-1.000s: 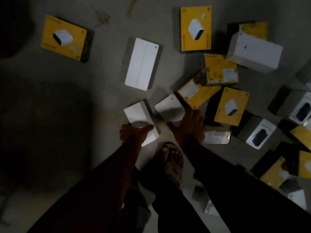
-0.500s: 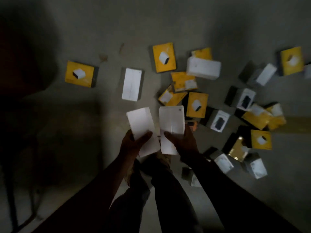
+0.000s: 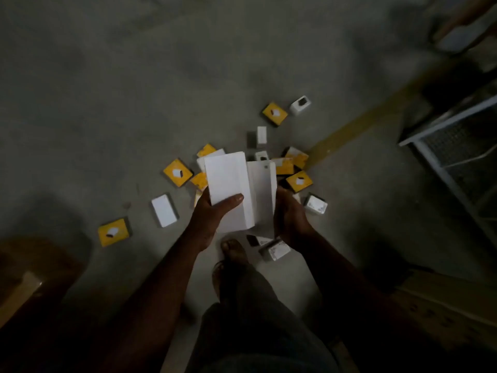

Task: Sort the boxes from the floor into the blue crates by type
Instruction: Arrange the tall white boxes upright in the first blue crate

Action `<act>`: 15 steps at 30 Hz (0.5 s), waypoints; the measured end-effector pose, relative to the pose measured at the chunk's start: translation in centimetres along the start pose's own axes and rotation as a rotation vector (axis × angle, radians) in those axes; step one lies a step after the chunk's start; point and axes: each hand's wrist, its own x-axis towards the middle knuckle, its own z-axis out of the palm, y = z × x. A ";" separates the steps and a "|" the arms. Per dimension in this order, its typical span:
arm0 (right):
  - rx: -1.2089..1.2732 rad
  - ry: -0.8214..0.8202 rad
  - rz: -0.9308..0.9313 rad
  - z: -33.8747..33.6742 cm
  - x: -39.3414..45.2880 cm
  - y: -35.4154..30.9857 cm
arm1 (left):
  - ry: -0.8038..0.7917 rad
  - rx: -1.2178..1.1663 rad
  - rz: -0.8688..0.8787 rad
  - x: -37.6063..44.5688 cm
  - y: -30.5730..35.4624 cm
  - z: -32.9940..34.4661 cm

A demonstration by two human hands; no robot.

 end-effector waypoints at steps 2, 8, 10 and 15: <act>0.040 -0.034 -0.036 -1.2 -4.3 -1.2 | -0.075 0.018 -0.019 -2.2 2.0 2.3; 0.016 -0.041 -0.219 -7.9 -14.0 -2.9 | -0.350 0.192 -0.072 -7.3 5.6 11.0; -0.009 0.042 -0.253 -10.8 -15.2 -3.8 | -0.402 0.239 -0.077 -7.6 6.4 14.6; 0.099 0.434 -0.298 -19.9 -16.8 -6.1 | -0.467 0.385 0.038 -5.7 7.7 25.4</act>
